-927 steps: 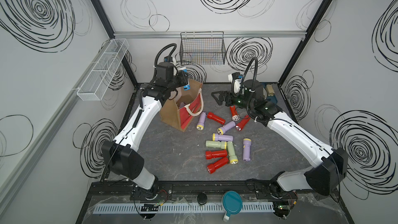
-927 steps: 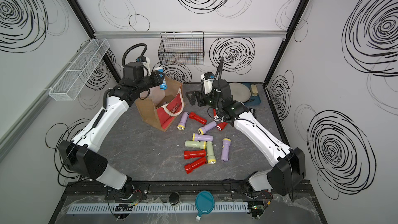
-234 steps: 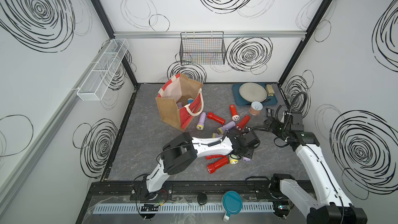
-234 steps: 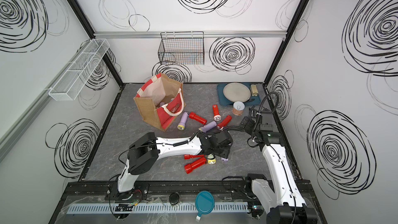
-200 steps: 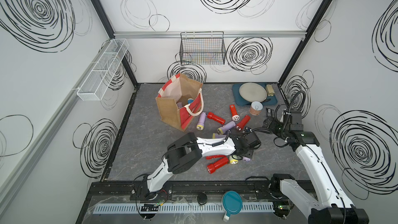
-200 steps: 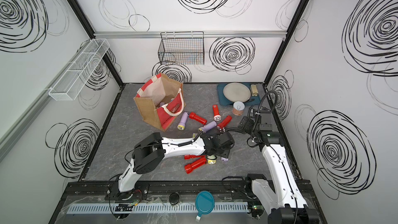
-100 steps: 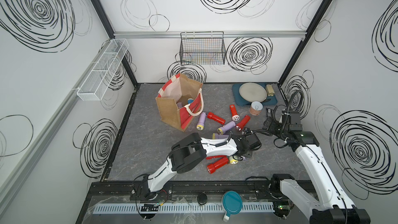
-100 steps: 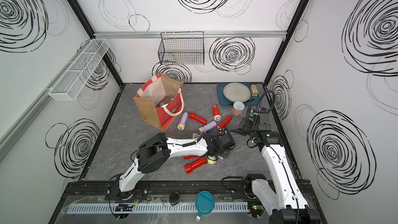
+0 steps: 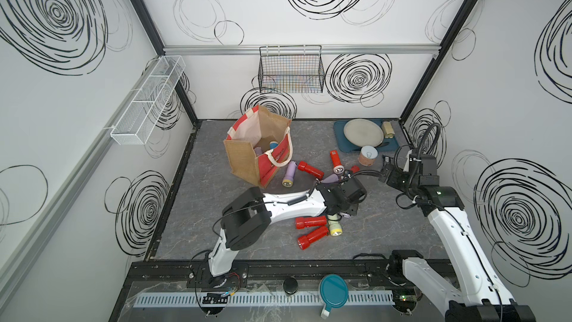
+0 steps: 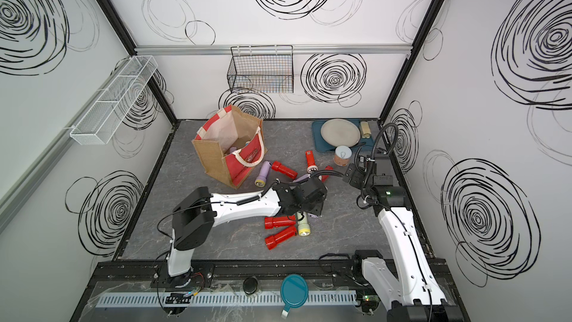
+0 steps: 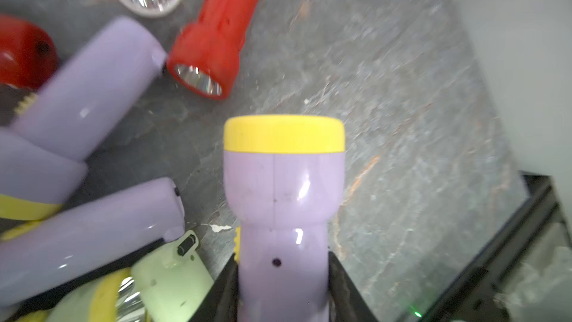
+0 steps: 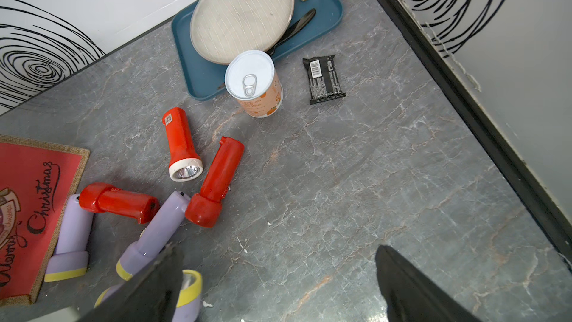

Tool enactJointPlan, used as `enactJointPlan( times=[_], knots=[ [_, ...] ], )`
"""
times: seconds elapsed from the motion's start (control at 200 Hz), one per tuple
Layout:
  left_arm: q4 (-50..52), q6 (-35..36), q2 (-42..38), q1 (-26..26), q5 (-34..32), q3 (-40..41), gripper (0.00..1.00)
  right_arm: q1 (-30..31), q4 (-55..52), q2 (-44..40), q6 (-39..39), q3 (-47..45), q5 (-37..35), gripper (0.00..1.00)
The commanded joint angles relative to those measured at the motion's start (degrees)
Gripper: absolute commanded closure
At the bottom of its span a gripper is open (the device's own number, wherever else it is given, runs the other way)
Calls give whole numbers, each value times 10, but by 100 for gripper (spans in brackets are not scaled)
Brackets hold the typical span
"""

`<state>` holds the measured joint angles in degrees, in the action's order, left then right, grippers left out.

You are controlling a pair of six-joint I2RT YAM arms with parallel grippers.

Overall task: Put the flashlights into the tote bags
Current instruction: Pick up the flashlight from the center of the board, then place the flashlight in the canvas bag.

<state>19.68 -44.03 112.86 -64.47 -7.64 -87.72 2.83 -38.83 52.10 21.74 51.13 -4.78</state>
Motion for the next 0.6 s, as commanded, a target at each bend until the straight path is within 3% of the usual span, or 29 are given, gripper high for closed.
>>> enactJointPlan(
  times=[0.0, 0.235, 0.595],
  knots=[
    [-33, 32, -66, 20, 13, 7, 95, 2, 5, -5, -14, 27, 21, 0],
    [8, 80, -140, 84, 39, -4, 98, 25, 24, 23, 6, 45, 62, 0],
    [112, 172, -219, 234, 98, -65, 99, 195, 74, 114, 90, 80, -14, 0]
  ],
)
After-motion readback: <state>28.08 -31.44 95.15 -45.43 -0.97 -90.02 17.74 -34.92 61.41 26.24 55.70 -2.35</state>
